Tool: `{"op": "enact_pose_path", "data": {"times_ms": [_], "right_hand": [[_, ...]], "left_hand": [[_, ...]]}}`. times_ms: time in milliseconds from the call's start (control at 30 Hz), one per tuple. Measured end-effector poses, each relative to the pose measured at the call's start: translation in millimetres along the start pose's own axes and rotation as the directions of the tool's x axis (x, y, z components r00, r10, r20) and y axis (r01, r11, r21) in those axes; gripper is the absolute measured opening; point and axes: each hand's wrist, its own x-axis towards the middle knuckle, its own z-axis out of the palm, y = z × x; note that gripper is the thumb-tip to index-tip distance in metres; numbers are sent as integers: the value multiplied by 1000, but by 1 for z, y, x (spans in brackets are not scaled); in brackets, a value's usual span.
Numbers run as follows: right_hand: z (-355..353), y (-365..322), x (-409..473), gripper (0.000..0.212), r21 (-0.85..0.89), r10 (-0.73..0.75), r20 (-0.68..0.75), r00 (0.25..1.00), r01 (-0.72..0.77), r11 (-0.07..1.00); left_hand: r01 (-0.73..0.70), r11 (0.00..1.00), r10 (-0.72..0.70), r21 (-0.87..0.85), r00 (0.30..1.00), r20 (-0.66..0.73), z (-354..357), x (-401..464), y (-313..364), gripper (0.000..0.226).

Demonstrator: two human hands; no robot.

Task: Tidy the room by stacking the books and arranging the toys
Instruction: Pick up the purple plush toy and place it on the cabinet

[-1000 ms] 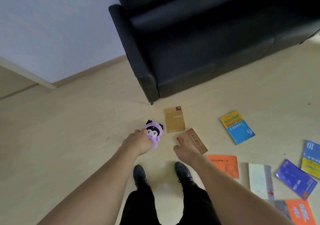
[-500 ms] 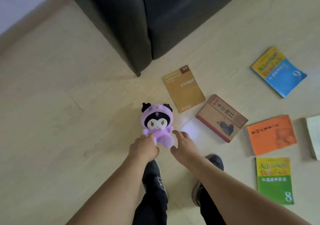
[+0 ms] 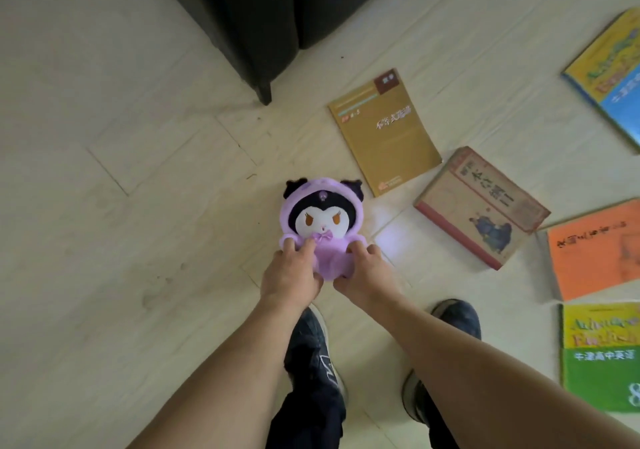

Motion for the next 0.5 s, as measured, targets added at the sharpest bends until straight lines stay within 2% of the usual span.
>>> {"op": "enact_pose_path", "data": {"times_ms": [100,233,400,500], "right_hand": [[-49,-12,-43,49,16,43,24,999,-43,999],[-151,-29,-137,48,18,29,34,999,-29,999],[-264,-55,-294,57,11,-22,-52,998,22,1000],[-317,-63,-395,58,50,-24,-133,991,31,998]], "left_hand": [[45,994,-39,-99,998,57,-47,-34,29,57],[17,987,-3,-161,996,86,-137,-118,89,46],[-61,979,64,-194,998,11,-244,-259,158,51],[-143,979,135,-143,989,-64,-300,-346,198,56]]}}
